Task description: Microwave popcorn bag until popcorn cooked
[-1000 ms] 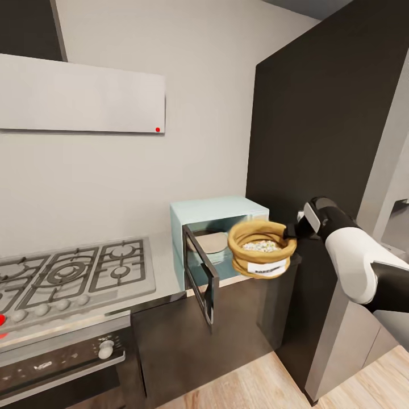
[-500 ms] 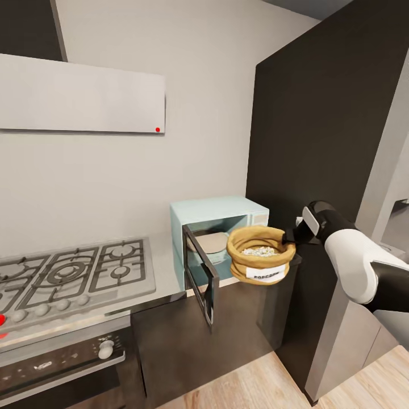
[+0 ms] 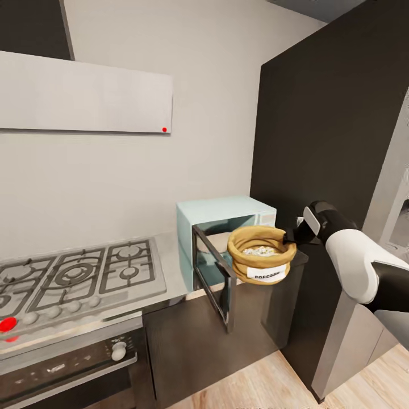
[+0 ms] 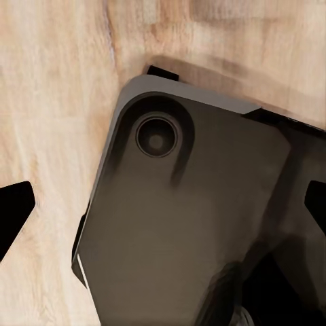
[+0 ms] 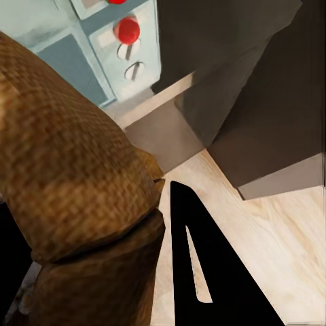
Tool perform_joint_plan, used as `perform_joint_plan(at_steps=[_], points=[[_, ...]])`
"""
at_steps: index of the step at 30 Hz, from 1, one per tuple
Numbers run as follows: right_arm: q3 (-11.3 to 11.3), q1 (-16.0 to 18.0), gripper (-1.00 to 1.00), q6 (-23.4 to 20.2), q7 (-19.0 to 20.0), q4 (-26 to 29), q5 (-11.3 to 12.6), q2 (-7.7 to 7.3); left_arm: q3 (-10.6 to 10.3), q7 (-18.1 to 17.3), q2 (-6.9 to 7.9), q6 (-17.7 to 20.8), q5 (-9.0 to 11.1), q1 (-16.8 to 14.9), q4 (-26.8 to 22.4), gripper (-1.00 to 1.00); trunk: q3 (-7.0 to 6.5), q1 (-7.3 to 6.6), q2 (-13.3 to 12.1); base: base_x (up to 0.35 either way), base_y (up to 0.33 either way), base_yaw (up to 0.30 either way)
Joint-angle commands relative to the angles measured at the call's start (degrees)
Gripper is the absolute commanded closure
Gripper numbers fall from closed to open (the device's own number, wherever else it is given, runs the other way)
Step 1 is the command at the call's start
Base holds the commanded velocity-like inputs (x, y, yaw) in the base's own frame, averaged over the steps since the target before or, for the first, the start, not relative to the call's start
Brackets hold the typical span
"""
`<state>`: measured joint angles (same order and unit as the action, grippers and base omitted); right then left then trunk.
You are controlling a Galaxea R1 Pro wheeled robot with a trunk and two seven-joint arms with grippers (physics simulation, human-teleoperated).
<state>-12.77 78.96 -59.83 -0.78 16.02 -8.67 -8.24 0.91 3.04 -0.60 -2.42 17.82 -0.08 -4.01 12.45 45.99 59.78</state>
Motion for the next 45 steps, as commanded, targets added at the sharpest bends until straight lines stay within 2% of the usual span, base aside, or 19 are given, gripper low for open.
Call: perform_joint_plan(at_steps=[1, 19, 28, 45], points=[[-0.5, 0.1, 1.00, -0.2, -0.1, 0.1, -0.3, -0.03, 0.1, 0.1, -0.02, -0.1, 0.2, 0.0, 0.0, -1.00, 0.08, 0.01, 0.1, 0.000, 0.065, -0.223], [-0.4, 0.1, 1.00, -0.2, -0.1, 0.1, -0.4, -0.04, 0.1, 0.1, -0.03, -0.1, 0.2, 0.0, 0.0, -1.00, 0.08, 0.01, 0.1, 0.000, 0.004, -0.243], [-0.5, 0.1, 1.00, -0.2, 0.0, 0.1, -0.3, -0.02, 0.1, 0.1, -0.10, -0.1, 0.1, 0.0, 0.0, -1.00, 0.08, 0.01, 0.1, 0.000, 0.016, -0.026], [-1.0, 0.1, 1.00, -0.2, 0.0, 0.3, 0.1, -0.03, 0.1, -0.3, -0.06, -0.1, 0.1, 0.0, 0.0, -1.00, 0.08, 0.01, 0.1, 0.000, 0.275, 0.000]])
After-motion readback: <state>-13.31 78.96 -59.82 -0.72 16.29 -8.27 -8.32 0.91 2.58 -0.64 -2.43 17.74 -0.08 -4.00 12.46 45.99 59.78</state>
